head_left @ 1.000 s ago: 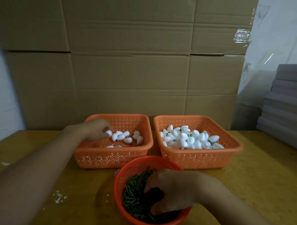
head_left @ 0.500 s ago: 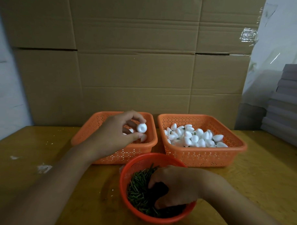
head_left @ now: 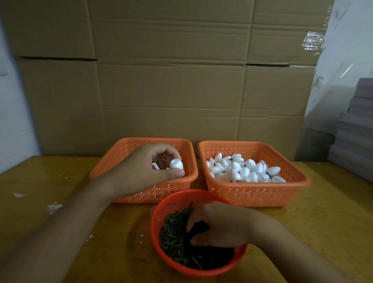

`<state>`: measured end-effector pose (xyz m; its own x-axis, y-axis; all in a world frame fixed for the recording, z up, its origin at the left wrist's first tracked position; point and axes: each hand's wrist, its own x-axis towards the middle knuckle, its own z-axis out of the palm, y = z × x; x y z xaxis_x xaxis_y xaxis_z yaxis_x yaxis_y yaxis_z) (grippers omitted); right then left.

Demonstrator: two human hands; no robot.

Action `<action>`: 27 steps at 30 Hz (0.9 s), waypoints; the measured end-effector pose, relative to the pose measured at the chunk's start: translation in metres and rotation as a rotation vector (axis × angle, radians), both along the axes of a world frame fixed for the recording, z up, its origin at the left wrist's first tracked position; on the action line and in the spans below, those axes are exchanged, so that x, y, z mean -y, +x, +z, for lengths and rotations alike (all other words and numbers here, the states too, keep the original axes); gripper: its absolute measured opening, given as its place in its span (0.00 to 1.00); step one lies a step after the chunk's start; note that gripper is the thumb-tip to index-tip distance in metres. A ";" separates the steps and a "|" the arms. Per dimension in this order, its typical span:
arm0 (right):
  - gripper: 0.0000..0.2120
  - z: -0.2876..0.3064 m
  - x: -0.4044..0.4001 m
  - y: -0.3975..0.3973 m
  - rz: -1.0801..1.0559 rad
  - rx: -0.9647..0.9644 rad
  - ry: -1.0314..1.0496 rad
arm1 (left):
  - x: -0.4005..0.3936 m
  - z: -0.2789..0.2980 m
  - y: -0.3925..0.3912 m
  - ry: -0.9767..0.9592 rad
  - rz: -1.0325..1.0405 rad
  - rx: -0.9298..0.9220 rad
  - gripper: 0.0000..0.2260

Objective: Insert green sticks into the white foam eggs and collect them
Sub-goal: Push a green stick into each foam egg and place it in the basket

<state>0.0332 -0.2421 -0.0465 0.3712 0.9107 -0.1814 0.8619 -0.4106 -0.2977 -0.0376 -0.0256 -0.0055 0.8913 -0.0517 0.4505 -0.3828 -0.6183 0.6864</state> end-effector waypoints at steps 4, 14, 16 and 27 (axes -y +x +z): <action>0.08 -0.003 -0.001 0.002 -0.013 0.027 0.046 | -0.003 -0.004 -0.001 -0.003 -0.032 -0.073 0.10; 0.08 0.005 0.003 0.001 -0.059 0.040 0.115 | -0.004 -0.003 -0.006 0.018 -0.054 -0.168 0.14; 0.08 0.004 0.002 0.000 -0.056 0.041 0.087 | 0.000 -0.001 -0.006 -0.023 -0.070 -0.172 0.10; 0.09 0.006 0.002 -0.002 -0.061 0.033 0.051 | 0.003 0.001 -0.010 -0.104 -0.162 -0.120 0.14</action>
